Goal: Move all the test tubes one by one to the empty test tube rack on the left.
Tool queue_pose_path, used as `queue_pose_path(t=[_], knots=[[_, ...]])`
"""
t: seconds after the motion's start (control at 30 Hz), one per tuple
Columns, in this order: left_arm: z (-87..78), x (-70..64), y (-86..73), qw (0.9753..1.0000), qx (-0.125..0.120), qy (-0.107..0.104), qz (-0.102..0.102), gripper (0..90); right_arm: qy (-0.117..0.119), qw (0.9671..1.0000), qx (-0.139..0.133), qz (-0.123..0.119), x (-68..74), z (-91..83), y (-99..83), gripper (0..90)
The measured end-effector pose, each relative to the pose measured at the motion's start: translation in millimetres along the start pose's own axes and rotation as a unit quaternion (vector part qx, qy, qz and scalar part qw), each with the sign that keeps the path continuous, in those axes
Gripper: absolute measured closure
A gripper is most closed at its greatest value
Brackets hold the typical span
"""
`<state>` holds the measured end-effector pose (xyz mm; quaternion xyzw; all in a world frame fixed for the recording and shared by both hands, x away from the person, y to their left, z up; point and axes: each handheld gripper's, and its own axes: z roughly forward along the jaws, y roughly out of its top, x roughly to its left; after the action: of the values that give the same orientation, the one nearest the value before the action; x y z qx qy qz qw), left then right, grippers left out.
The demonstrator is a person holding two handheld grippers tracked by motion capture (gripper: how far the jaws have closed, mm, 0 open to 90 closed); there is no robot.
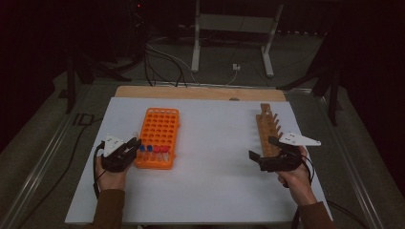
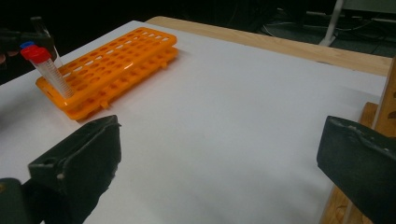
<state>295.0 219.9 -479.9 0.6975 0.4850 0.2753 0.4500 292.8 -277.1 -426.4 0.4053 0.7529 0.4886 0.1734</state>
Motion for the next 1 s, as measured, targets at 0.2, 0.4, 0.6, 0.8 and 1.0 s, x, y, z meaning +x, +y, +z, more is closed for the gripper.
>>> queue_pose_path(t=[0.2,0.4,0.6,0.8,1.0], knots=[[2.4,-1.1,-6.0,0.9995,0.029,-0.003,0.011,76.5,0.002,1.0,0.0,-0.001,0.5,-0.1,-0.5,0.0],[2.6,-2.4,-8.0,0.999,0.04,-0.002,0.017,76.7,0.003,1.0,0.002,-0.003,0.0,0.4,-1.6,0.0],[1.9,-3.4,-10.2,0.9984,0.049,-0.002,0.026,76.9,0.004,1.0,0.003,-0.003,0.1,1.2,-2.2,0.0],[4.8,-4.1,-11.7,0.9976,0.063,0.001,0.029,76.9,0.005,1.0,0.005,-0.005,1.0,3.1,-2.7,0.0],[6.2,-4.5,-12.2,0.9973,0.069,0.003,0.025,76.1,0.003,1.0,0.004,-0.004,0.3,2.5,-2.0,0.0]])
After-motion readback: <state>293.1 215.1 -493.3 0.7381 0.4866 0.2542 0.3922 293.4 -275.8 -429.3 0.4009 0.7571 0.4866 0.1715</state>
